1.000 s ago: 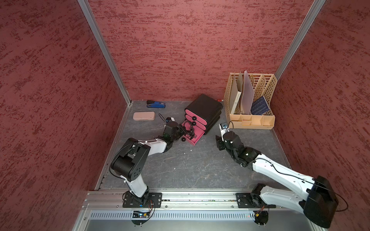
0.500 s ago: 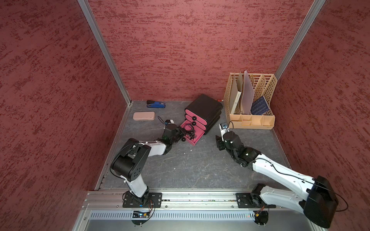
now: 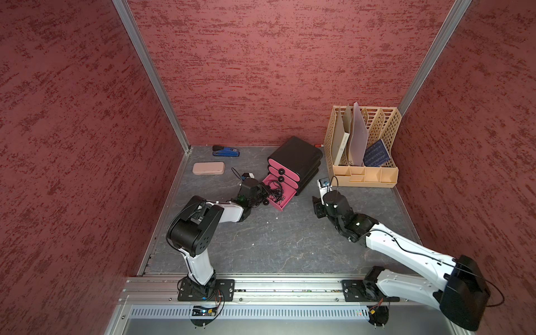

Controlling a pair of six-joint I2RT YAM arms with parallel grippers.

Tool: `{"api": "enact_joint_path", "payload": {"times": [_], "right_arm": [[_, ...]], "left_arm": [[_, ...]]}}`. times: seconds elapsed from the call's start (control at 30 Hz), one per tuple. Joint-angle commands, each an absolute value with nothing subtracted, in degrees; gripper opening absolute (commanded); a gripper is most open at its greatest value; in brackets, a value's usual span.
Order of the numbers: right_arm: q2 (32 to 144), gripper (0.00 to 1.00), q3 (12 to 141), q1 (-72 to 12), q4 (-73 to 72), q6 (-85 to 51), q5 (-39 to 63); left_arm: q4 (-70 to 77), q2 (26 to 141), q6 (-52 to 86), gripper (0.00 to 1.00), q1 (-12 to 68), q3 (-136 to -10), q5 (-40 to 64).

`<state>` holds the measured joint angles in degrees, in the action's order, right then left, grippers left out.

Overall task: Place the wired earphones into the drawer by color
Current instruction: Place the wired earphones in the drawer.

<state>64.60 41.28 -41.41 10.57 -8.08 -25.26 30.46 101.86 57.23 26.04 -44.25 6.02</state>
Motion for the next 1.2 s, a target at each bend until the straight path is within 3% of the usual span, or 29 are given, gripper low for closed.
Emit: {"api": "enact_joint_path", "payload": {"times": [0.0, 0.9, 0.93, 1.0, 1.1, 1.17], "right_arm": [[63.8, 0.6, 40.8, -41.3, 9.6, -8.3, -26.5], [63.6, 0.6, 40.8, -41.3, 9.7, -8.3, -26.5], [63.6, 0.6, 40.8, -41.3, 9.7, -8.2, -26.5], [63.6, 0.6, 40.7, -41.3, 9.7, -8.2, -26.5], [63.6, 0.6, 40.8, -41.3, 9.7, -8.4, -26.4], [63.6, 0.6, 40.8, -41.3, 9.7, -8.3, -26.4]], "left_arm": [[31.4, 103.1, 57.1, 0.0, 26.1, -46.7, 7.1], [31.4, 107.2, 57.6, 0.0, 26.5, -50.9, 11.1], [31.4, 107.0, 57.6, 0.05, 26.4, -50.6, 11.3], [31.6, 106.3, 57.6, 0.26, 25.9, -50.0, 12.1], [31.6, 104.9, 57.5, 0.4, 25.1, -48.8, 13.0], [31.6, 103.7, 57.5, 0.43, 24.5, -47.9, 13.3]]}}
